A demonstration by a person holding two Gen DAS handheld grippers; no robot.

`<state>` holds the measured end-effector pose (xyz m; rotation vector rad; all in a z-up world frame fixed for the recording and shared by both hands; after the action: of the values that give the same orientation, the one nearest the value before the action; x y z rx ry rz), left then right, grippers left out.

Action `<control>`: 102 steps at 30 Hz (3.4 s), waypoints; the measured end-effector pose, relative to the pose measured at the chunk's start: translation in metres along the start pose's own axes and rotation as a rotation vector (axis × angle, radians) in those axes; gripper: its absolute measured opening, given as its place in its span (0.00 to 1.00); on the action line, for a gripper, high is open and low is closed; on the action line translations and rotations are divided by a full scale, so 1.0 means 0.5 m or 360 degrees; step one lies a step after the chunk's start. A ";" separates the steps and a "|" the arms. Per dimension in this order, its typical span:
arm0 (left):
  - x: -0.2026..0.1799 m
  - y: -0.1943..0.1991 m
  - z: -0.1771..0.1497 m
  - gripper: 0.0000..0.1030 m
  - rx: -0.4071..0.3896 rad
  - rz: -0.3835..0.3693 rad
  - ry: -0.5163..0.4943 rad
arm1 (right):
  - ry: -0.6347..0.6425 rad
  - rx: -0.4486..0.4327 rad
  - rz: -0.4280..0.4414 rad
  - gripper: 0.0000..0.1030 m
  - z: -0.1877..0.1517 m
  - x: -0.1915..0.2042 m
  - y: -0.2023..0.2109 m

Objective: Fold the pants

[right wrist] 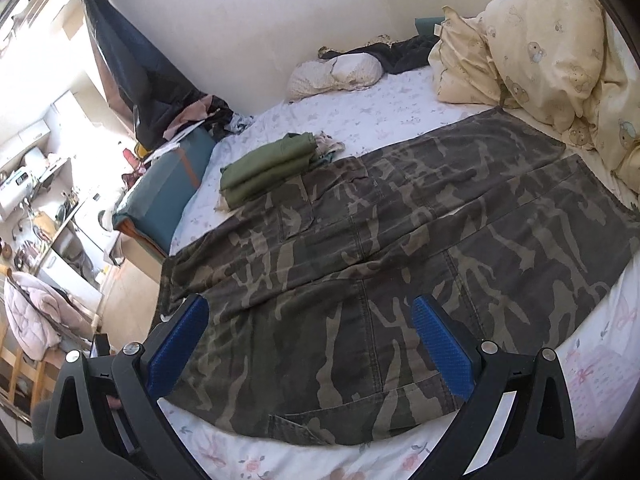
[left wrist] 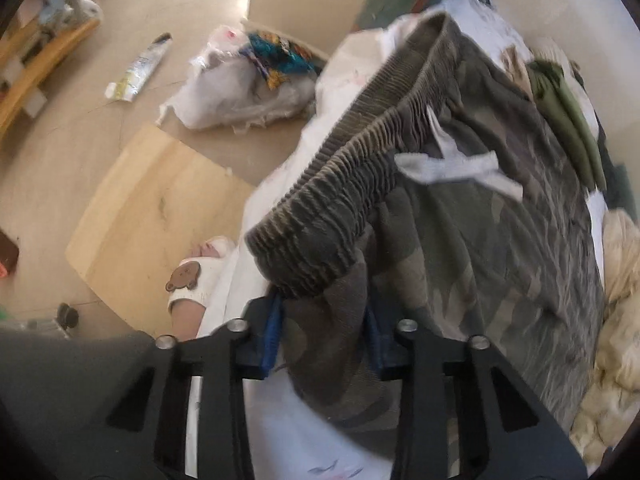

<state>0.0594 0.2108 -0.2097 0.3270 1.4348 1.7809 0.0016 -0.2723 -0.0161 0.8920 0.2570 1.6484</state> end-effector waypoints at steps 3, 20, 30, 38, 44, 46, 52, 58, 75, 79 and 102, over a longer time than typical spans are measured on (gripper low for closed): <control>-0.045 0.055 -0.007 0.14 -0.0203 0.0065 -0.0214 | 0.0032 0.0006 -0.0037 1.00 -0.007 -0.002 -0.006; -0.129 0.149 0.016 0.10 -0.0279 0.0067 -0.0315 | -0.0593 0.0534 -0.0063 1.00 -0.210 -0.115 -0.116; -0.134 0.139 0.024 0.10 -0.0248 0.0076 -0.0329 | -0.1209 0.0288 -0.0571 0.95 -0.208 -0.380 -0.139; -0.118 0.126 0.025 0.10 -0.0219 0.0105 -0.0295 | -0.1353 -0.0029 -0.0868 0.84 -0.045 -0.623 -0.106; -0.116 0.123 0.026 0.10 -0.0224 0.0142 -0.0312 | -0.1367 -0.0039 -0.1058 0.54 0.026 -0.770 -0.061; -0.113 0.121 0.028 0.10 -0.0220 0.0151 -0.0302 | -0.1373 -0.0019 -0.1147 0.32 0.032 -0.797 -0.039; -0.106 0.117 0.043 0.10 -0.0112 0.0091 -0.0186 | -0.1324 -0.0055 -0.1130 0.02 0.071 -0.802 -0.009; -0.099 0.127 0.108 0.11 0.0102 0.0020 -0.0092 | -0.0983 -0.0208 -0.0979 0.02 0.273 -0.726 0.002; -0.404 -0.108 0.442 0.11 0.0234 0.0140 -0.0483 | -0.0184 0.0175 -0.1115 0.01 0.669 -0.670 -0.525; -0.433 -0.206 0.465 0.15 0.0293 0.0211 -0.0496 | -0.0084 0.0374 -0.1146 0.02 0.663 -0.691 -0.695; -0.536 -0.057 0.289 0.92 -0.0085 -0.0060 -0.1183 | 0.0507 0.0475 -0.0520 0.75 0.546 -0.395 -0.639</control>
<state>0.3358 0.1201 -0.1153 0.8251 0.8501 1.4313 0.4259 -0.4390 -0.1036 0.7536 0.8421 1.4587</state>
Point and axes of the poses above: each gripper's, at about its wrist camera, not at the fingertips, and y roughly against the way its jaws point, x to its left, z to its top, the point moved 5 cm from there along -y, roughly the way its jaws point, and after that the axes turned 3 degrees about -x, right-handed, at the moved point
